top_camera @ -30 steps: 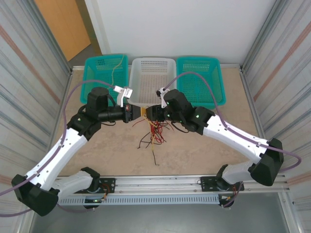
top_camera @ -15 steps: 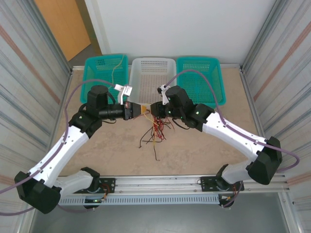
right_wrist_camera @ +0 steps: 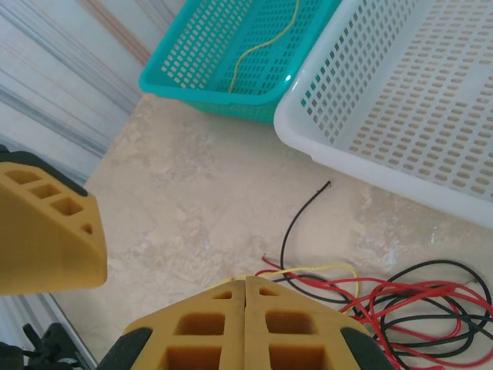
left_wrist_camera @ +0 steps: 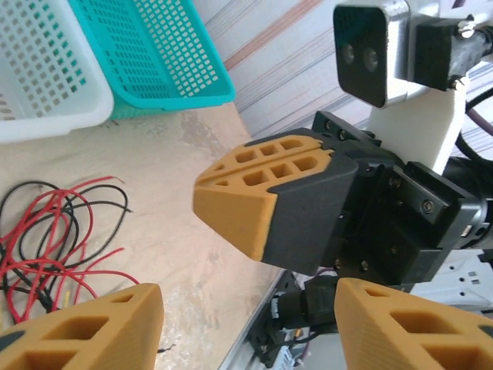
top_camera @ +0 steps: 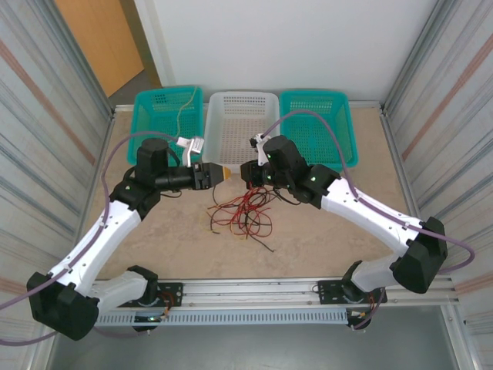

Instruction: Untangle the cables

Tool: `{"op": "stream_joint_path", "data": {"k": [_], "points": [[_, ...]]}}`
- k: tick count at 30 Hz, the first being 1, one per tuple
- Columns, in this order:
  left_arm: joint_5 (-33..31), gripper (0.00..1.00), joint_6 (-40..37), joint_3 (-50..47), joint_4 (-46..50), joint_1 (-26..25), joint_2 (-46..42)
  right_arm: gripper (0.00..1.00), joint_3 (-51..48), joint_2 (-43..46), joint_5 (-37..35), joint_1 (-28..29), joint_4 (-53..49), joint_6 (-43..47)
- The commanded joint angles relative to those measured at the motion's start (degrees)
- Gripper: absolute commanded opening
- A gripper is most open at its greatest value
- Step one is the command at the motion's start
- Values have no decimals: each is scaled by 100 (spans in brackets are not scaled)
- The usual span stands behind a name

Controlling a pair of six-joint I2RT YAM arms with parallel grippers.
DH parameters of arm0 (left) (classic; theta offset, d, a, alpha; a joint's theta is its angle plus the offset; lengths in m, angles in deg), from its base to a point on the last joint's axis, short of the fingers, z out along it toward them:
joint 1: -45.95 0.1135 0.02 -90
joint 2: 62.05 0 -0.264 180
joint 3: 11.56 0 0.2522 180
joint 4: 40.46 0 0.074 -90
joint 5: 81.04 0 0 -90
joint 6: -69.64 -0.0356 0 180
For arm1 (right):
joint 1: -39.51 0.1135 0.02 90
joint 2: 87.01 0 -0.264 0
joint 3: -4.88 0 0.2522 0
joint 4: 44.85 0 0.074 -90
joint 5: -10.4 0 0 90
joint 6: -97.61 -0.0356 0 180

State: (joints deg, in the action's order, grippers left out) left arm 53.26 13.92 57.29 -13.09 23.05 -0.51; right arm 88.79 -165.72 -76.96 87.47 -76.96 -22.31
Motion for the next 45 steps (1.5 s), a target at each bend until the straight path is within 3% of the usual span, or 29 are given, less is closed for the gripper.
{"op": "stream_joint_path", "data": {"k": [1, 4, 7, 10, 16, 19, 24, 27, 29, 31, 40, 45], "points": [[-390, 65, -245, 3, 586, 142, -150, 9, -197, 126, -185, -23, -63, -256], [-1998, 63, -651, 81, 1809, 145, -172, 20, -337, 136, -142, -3, -199, -483], [-3369, 45, -499, -52, 2781, 136, 42, 27, -503, 138, -284, 153, -345, -643], [-3708, 38, -290, -577, 2868, 117, 162, 29, -579, 121, -433, 294, -505, -779], [-2988, 45, 144, -1607, 1808, 83, 519, 33, -519, -133, -351, 408, -530, -1057], [-3050, 36, 199, -1633, 1626, 83, 907, 33, -309, -299, -369, 440, -658, -1052], [-2880, 29, 360, -1828, 824, 88, 1094, 32, -203, -337, -360, 460, -683, -1018], [-2790, 17, 324, -1760, 718, 92, 1329, 32, -223, -304, -360, 459, -688, -1019], [-2758, 1, 279, -1698, 765, 91, 1413, 33, -239, -294, -367, 459, -718, -1028], [-2644, 0, 258, -1636, 838, 83, 1307, 34, -239, -296, -369, 459, -740, -1034], [-1964, 0, -245, -196, 1440, -120, -361, 54, -119, -545, -354, 451, -877, -1030], [-1366, 0, -488, 929, 1575, -487, -451, 55, 40, -753, -248, 451, -837, -1035]]}}
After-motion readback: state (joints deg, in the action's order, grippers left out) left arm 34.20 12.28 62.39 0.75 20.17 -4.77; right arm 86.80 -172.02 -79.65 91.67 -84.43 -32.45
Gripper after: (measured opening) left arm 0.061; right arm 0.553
